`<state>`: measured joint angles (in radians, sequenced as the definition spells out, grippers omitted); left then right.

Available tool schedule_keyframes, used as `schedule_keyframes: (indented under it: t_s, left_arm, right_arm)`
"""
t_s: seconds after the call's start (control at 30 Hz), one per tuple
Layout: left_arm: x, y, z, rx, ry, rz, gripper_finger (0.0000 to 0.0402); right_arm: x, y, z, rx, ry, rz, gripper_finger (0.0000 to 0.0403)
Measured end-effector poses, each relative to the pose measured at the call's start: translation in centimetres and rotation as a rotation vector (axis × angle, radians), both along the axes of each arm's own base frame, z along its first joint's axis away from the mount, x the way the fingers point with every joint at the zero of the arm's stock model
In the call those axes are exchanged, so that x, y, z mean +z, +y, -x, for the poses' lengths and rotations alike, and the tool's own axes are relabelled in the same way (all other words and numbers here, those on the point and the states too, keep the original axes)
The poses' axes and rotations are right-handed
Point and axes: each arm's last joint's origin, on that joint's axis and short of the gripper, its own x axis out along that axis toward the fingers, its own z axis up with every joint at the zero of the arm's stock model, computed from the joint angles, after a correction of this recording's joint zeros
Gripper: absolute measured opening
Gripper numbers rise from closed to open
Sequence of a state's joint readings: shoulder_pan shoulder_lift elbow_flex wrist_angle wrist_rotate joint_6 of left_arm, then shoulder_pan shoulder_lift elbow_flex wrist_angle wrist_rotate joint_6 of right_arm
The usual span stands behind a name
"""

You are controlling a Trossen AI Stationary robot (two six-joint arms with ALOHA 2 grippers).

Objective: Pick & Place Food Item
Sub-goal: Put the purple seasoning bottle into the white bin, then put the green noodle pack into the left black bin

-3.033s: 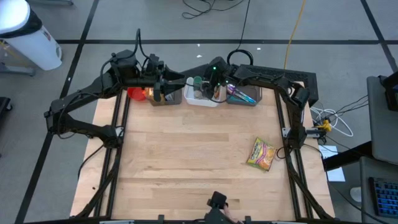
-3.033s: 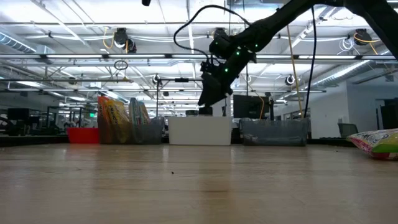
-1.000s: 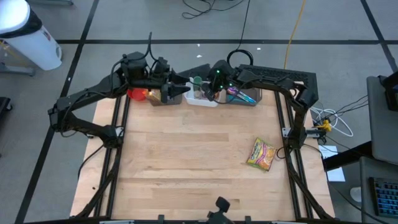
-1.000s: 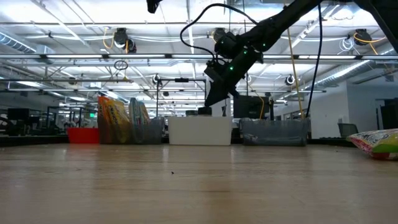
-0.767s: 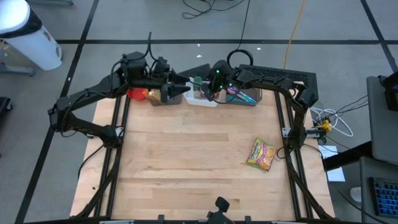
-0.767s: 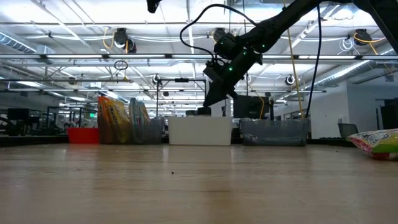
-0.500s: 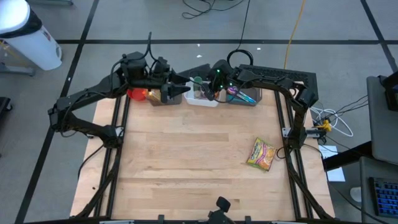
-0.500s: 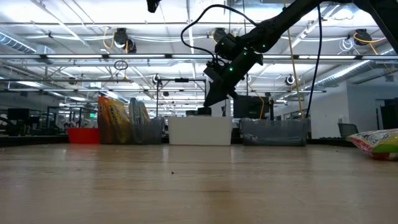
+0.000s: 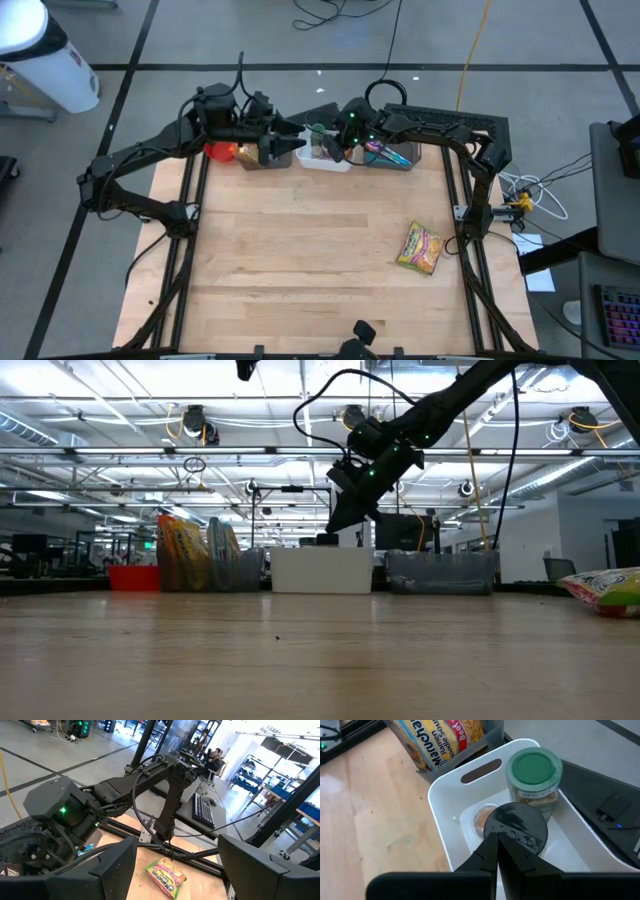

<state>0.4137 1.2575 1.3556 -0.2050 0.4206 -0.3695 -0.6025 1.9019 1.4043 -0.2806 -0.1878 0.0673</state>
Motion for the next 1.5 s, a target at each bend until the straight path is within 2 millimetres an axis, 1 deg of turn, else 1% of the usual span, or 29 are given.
schedule_keyframes:
  t_s: [0.27,0.57,0.93,1.23,1.43,1.5]
  left_arm:
    - [0.0,0.0,0.0,0.001,0.000,0.009,0.0280]
    - [0.0,0.0,0.0,0.001,0.000,0.009,0.0280]
    - [0.0,0.0,0.0,0.001,-0.001,0.013,0.0280]
    - [0.0,0.0,0.0,0.002,-0.001,0.018,0.0280]
    - [0.0,0.0,0.0,0.002,-0.001,0.017,0.0280]
    - [0.0,0.0,0.0,0.002,-0.001,0.017,0.0280]
  right_arm:
    - [0.2,-0.1,-0.1,-0.015,-0.031,0.005,0.0000]
    - [1.2,-0.1,0.2,-0.016,-0.044,0.048,0.0000]
    - [1.5,-0.3,0.0,-0.031,-0.076,0.074,0.0004]
    - [3.1,-0.2,0.6,-0.057,-0.095,0.121,0.0022]
    - [5.1,0.0,0.9,-0.064,-0.170,0.167,0.0022]
    - [5.7,0.1,1.0,-0.077,-0.204,0.156,0.0023]
